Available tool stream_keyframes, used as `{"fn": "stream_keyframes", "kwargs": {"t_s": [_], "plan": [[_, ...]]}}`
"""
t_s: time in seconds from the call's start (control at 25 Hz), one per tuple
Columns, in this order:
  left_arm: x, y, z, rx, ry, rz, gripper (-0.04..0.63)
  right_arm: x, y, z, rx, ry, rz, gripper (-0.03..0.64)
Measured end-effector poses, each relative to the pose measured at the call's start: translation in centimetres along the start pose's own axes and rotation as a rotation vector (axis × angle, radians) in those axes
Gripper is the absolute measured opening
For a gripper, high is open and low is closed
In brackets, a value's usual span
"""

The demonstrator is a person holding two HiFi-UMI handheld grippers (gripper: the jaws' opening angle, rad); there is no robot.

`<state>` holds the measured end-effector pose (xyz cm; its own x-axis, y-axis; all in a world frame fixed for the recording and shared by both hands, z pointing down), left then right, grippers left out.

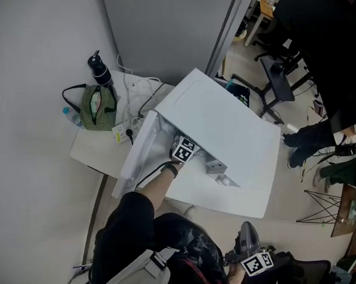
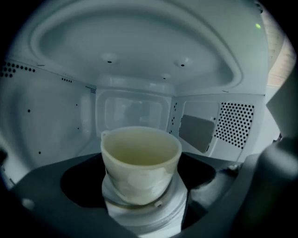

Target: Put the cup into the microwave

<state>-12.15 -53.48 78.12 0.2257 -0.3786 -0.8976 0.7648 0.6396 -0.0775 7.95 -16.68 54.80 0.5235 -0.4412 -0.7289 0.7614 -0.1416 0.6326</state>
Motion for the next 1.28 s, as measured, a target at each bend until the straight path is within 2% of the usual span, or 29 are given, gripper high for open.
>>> {"fn": "stream_keyframes", "kwargs": {"t_s": [0.24,0.4,0.52,0.6,0.72,0.88,0.92,1.04,1.12,1.2,1.28], "plan": [[-0.4,1.7,-4.0,-0.054,-0.041,-0.060,0.459,-0.2,0.6,-1.2,0.028,0.002,0.019,-0.002],[-0.1,3.3,-8.9,-0.042,-0.015,-0.095,0.454,-0.1,1.1,-1.3,0.090,-0.012,0.026,-0.002],[-0.3,5.2,-13.7,-0.008,-0.004,-0.082,0.454,-0.3,1.4,-1.1,0.158,-0.039,0.014,-0.002],[-0.4,6.7,-16.7,0.019,-0.005,-0.059,0.454,-0.1,1.5,-1.1,0.212,-0.074,-0.040,-0.002],[0.1,8.7,-21.8,0.067,-0.001,-0.056,0.454,0.0,1.2,-0.5,0.327,-0.130,-0.125,-0.002],[2.7,12.8,-28.1,0.125,0.042,-0.036,0.424,0.1,1.7,0.9,0.475,-0.201,-0.180,-0.002],[3.4,14.2,-29.5,0.138,0.051,-0.031,0.389,0.0,1.7,1.2,0.497,-0.220,-0.191,-0.002],[4.3,18.9,-33.3,0.152,0.056,-0.007,0.112,-0.5,0.9,1.2,0.549,-0.244,-0.209,-0.002],[4.2,22.1,-34.9,0.118,0.053,-0.011,0.005,-0.9,-0.1,0.7,0.571,-0.232,-0.213,-0.002],[3.6,25.3,-35.9,0.045,0.042,-0.017,-0.003,-1.3,-1.6,-0.4,0.582,-0.212,-0.222,-0.003],[2.7,28.3,-37.2,-0.038,0.031,0.030,-0.002,-2.0,-3.4,-2.3,0.584,-0.197,-0.237,-0.004]]}}
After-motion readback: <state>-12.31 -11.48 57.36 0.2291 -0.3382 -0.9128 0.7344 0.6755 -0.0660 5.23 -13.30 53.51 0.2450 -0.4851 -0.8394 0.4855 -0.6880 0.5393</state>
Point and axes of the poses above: the fingertips, and each gripper's own axes: z forward along the fingers, y to its right, x out of its top, the point moved 5 cm from there along -z, backward along the fingers, and after that the axes turned 4 degrees about x, right-handed, at the moved point
